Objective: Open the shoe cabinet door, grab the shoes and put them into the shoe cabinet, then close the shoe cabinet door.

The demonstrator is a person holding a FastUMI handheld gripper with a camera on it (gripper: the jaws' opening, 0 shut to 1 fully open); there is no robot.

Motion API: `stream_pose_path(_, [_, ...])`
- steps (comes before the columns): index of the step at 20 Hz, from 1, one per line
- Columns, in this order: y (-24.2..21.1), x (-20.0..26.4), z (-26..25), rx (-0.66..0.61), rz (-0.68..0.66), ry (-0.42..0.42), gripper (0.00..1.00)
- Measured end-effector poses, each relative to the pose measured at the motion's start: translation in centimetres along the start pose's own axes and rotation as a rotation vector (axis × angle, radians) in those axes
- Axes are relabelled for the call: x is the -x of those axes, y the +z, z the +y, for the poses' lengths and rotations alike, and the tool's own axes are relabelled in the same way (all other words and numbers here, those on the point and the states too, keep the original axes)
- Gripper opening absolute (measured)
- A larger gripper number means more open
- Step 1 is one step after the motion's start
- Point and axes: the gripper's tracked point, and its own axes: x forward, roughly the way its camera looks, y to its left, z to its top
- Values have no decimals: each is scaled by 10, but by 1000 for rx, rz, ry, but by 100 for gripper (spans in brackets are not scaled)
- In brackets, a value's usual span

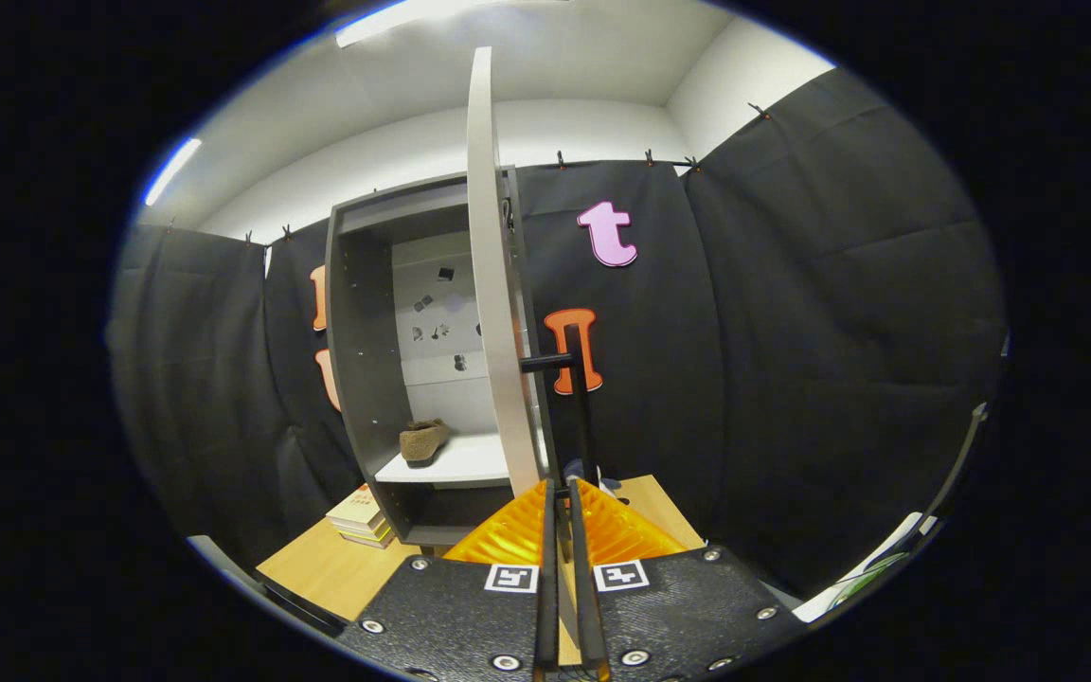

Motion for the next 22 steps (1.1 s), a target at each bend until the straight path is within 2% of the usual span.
stream_pose_path(6, [-4,20,37,19,7,-37,8])
stream_pose_path(8, [-22,25,59,24,43,-30,9])
stream_pose_path(9, [-32,29,73,11,60,-17,12])
stream_pose_path(10, [-40,37,79,5,63,-17,19])
stream_pose_path(13, [-60,41,98,63,62,-40,33])
stream_pose_path(14, [-70,41,110,74,83,-30,42])
stream_pose_path(16, [-88,39,126,94,118,-16,51])
stream_pose_path(20, [-104,28,143,72,131,2,64])
stream_pose_path(22, [-121,12,151,59,133,16,67])
